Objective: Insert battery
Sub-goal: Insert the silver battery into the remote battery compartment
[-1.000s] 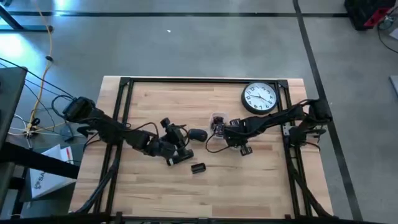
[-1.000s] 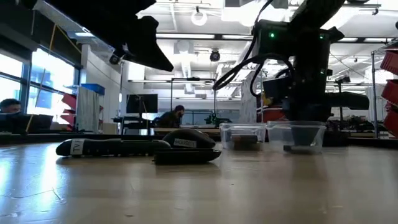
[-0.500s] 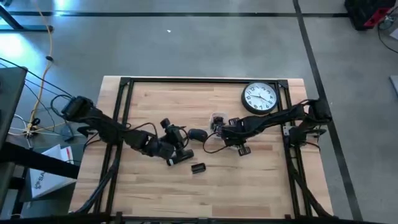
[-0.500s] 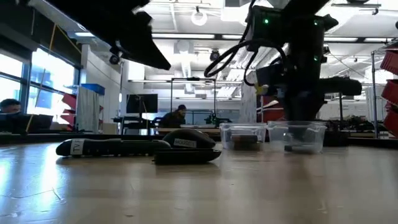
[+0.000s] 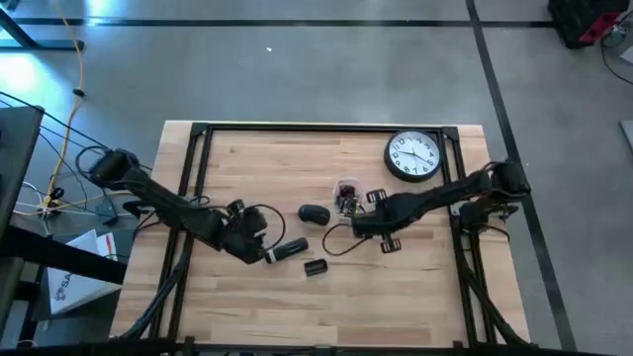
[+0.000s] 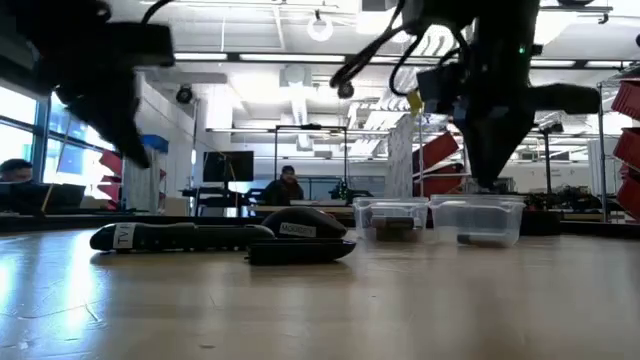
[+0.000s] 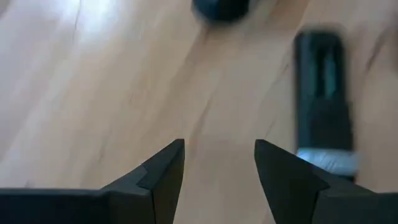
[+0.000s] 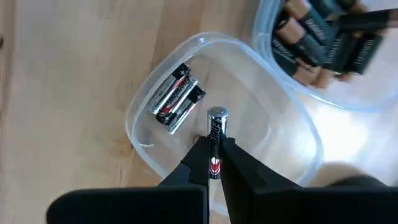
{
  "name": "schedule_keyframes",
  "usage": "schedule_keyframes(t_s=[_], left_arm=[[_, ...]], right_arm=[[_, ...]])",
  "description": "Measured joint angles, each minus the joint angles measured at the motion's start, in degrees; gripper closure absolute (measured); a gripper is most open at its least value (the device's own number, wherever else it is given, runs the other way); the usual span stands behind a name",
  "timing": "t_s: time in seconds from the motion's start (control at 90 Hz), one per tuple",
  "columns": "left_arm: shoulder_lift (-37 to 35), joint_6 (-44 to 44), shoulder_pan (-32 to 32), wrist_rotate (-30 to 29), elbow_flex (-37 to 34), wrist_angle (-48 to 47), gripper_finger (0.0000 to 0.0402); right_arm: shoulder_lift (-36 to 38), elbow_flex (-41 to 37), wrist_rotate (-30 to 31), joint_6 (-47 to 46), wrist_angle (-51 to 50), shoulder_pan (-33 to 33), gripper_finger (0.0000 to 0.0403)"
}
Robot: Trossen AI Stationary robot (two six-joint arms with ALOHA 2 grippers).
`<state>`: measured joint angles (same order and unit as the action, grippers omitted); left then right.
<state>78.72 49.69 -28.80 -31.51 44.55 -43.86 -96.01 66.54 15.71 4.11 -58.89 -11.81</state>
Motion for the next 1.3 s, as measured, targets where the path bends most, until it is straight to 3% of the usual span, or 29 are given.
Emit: schedule_keyframes(t_s=[0.267,0.478,0.889,1.056,1.222,1.3], left_arm=[[4.9,-0.7,-2.7,3.6,-4.6,11.6,0.0224],[11.4,-0.9,-4.3,4.5,-5.6,19.8,0.0224],[15.6,-10.9,-6.6,6.1,-0.3,41.2,0.0224],[14.5,-11.0,-8.8,5.7,3.3,33.3,0.0224],[13.1,-1.4,-10.3,3.1,4.6,14.3,0.0224],[13.4,2.3,-9.9,3.6,2.7,11.7,0.0224]], right_arm=[[0.1,3.1,0.1,-8.3,1.7,-4.5,0.0402],[0.1,3.1,-2.0,-14.2,9.8,-8.4,0.0402],[-0.2,3.1,-2.2,-18.4,27.8,-12.1,0.0403],[-1.8,3.1,-2.3,-21.2,34.2,-12.2,0.0403],[-4.2,3.0,-2.7,-22.3,39.4,-12.2,0.0403],[-5.2,3.0,-2.9,-23.5,41.6,-12.2,0.0403]])
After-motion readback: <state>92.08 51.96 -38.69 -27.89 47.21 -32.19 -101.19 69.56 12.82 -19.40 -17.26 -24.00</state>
